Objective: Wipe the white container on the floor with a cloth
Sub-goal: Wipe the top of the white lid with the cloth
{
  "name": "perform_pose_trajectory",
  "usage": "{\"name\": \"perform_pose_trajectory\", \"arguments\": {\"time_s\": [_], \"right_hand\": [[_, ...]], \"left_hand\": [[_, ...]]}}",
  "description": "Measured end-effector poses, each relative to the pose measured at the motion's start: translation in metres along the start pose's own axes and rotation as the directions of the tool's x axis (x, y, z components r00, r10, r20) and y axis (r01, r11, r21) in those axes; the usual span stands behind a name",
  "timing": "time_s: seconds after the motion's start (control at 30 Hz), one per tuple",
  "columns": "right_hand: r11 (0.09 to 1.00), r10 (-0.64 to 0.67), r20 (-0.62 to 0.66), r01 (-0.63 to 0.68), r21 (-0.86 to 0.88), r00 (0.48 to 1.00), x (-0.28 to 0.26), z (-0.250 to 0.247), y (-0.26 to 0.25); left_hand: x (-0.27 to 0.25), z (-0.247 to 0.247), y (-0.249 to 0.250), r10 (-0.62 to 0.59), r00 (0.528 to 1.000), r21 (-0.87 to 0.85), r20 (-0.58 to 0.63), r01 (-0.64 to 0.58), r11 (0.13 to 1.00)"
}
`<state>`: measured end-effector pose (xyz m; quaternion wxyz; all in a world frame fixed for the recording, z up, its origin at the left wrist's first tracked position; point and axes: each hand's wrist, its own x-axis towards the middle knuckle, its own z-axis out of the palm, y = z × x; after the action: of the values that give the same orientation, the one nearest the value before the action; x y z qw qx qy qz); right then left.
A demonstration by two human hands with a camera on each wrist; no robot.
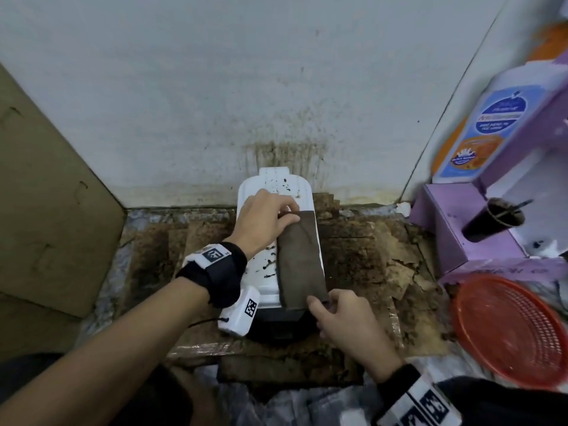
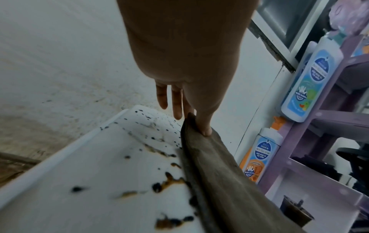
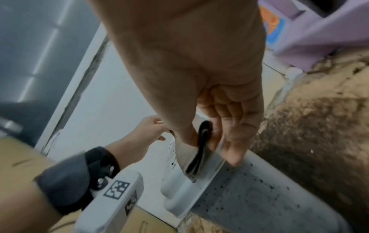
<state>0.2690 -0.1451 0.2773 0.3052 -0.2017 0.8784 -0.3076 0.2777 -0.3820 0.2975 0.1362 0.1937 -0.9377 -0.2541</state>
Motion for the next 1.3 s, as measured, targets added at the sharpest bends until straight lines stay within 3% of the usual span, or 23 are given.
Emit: {"name": "perform_pose_trajectory", "arguments": {"time_s": [0.1, 0.2, 0.27, 0.33, 0.47, 0.6, 0.73, 0.9, 1.2, 1.3], "right_hand": [[0.966, -0.156, -0.136, 0.122, -0.229, 0.978, -0.008, 0.002, 0.003], [0.900, -0.393, -0.289, 0.301, -0.314, 0.873, -0.006, 0.009, -0.007], [0.846, -0.504, -0.284, 0.401, -0.351, 0.815, 0.008, 0.017, -0.016], [0.796, -0.571, -0.194, 0.481, -0.367, 0.797, 0.026, 0.026, -0.024], [0.676, -0.619, -0.051, 0.499, -0.542, 0.784, 0.046, 0.041, -0.025], [0.629, -0.626, -0.019, 0.490, -0.603, 0.780, 0.051, 0.041, -0.024], [0.622, -0.633, -0.013, 0.498, -0.604, 0.774, 0.067, 0.034, -0.028], [0.676, -0.602, -0.022, 0.495, -0.547, 0.798, 0.086, 0.033, -0.034], [0.743, -0.583, -0.078, 0.491, -0.455, 0.809, 0.038, 0.050, -0.011], [0.718, -0.599, -0.082, 0.489, -0.495, 0.796, 0.048, 0.048, -0.016]], "left_hand": [[-0.008, -0.004, -0.009, -0.008, 1.000, 0.051, -0.020, 0.009, 0.999], [-0.033, -0.012, -0.021, -0.057, 0.992, -0.006, -0.109, 0.056, 0.998], [-0.058, -0.015, -0.025, -0.133, 0.974, -0.107, -0.184, 0.115, 0.988], [-0.086, -0.012, -0.028, -0.232, 0.948, -0.199, -0.216, 0.190, 0.961], [-0.134, 0.010, -0.033, -0.401, 0.916, -0.382, -0.013, 0.366, 0.849], [-0.154, 0.034, -0.037, -0.417, 0.899, -0.589, 0.137, 0.412, 0.695], [-0.156, 0.046, -0.037, -0.379, 0.920, -0.634, 0.103, 0.354, 0.688], [-0.156, 0.050, -0.042, -0.348, 0.936, -0.652, 0.047, 0.292, 0.699], [-0.151, 0.054, -0.044, -0.314, 0.949, -0.686, 0.026, 0.245, 0.685], [-0.152, 0.056, -0.046, -0.315, 0.949, -0.695, 0.032, 0.248, 0.675]]}}
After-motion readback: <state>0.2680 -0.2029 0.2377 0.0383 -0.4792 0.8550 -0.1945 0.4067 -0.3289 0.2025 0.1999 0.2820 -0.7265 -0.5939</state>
